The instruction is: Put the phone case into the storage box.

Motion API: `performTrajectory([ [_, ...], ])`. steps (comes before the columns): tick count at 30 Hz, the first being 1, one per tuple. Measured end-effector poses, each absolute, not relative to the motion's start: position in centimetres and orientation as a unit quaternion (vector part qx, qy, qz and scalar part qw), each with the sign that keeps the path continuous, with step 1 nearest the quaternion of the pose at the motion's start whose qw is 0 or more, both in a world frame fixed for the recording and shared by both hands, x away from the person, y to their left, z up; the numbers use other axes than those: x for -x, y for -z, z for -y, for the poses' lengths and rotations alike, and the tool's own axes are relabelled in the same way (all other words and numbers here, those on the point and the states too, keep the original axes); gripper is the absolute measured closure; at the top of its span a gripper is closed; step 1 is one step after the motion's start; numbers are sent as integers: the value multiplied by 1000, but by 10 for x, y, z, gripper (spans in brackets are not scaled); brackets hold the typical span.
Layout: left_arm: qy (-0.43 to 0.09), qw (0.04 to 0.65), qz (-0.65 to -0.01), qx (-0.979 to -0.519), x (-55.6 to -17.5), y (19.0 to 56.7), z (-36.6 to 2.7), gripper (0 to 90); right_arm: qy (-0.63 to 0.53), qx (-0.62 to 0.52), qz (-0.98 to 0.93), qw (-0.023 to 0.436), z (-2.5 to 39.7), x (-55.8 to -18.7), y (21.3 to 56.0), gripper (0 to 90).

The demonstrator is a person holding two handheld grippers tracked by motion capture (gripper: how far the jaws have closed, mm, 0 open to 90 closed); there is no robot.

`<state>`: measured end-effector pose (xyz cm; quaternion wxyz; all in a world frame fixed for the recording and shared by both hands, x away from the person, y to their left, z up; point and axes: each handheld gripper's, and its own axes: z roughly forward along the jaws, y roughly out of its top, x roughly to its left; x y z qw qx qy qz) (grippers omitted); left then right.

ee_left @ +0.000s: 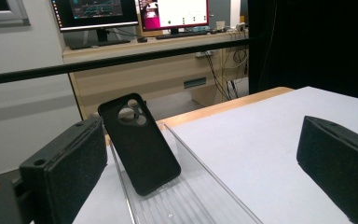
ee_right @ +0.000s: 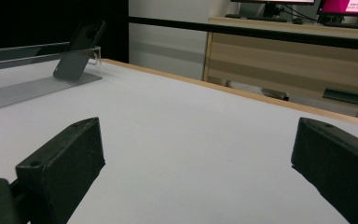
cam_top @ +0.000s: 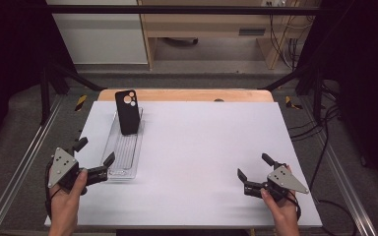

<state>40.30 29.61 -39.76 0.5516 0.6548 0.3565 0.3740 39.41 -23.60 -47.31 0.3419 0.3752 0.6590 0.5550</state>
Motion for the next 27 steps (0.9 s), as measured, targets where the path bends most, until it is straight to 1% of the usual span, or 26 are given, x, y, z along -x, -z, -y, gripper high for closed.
performTrajectory([
  [10,-361,549,-368,-658,-400,418,-299,10,-553,-371,-663,342,234,-394,474,25],
  [27,-374,544,-367,-656,-393,434,-310,11,-551,-368,-664,347,234,-394,474,26],
])
